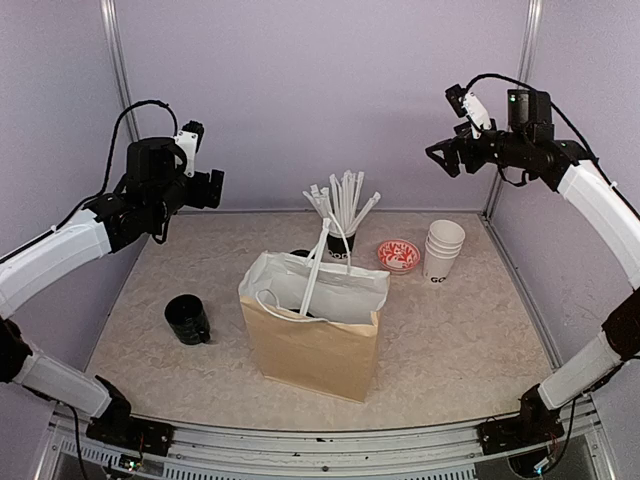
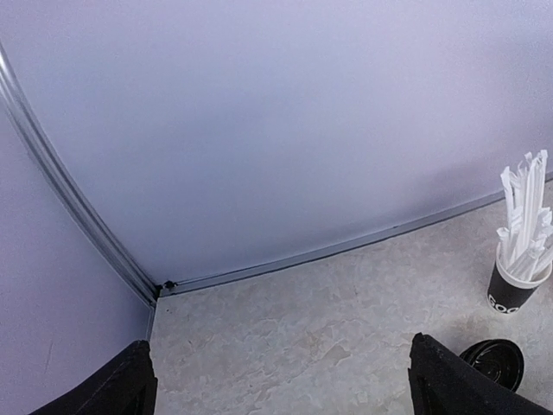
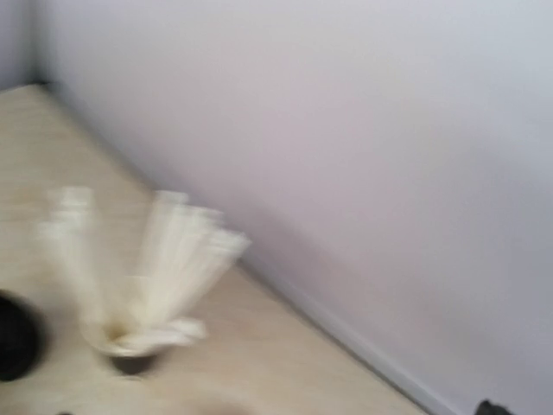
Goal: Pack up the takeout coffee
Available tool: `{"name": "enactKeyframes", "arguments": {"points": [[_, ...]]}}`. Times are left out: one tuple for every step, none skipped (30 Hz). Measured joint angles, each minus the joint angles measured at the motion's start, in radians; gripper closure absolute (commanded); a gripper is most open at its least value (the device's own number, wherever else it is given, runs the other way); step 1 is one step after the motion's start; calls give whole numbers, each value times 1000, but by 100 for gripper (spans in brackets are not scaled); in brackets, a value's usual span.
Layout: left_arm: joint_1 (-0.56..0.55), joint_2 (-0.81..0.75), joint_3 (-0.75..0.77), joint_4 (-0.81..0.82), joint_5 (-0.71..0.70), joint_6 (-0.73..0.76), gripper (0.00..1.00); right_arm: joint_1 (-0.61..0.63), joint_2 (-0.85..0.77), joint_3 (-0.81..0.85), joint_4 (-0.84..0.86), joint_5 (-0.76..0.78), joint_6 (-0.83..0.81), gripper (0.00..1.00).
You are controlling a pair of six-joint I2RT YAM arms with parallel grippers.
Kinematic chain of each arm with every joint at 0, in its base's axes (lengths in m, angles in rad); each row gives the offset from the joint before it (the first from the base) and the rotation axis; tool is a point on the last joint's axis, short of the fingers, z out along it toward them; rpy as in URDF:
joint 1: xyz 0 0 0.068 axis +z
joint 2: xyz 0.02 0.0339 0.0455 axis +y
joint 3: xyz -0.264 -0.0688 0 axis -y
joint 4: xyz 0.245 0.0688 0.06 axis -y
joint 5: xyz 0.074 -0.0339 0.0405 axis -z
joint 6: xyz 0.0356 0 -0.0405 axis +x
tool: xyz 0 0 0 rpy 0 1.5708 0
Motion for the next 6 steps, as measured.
{"name": "enactKeyframes", "arguments": {"points": [[7,-3,-5,8,-12,-19,1,-14,-19,-27,29,42,8,1],[16,-6,-10,13,-22,-37,1,-34,-38,-53,55,83,16,1],[26,-10,-15,18,-27,-52,1,-54,-56,-76,79,117,21,1],[39,-16,-23,25,-31,-71,1,-80,-75,-100,104,144,26,1],[53,-24,-30,32,-31,-89,1,-103,-89,-119,121,159,31,1],[69,-37,-40,41,-28,-108,1,-136,-108,-145,145,168,40,1]]}}
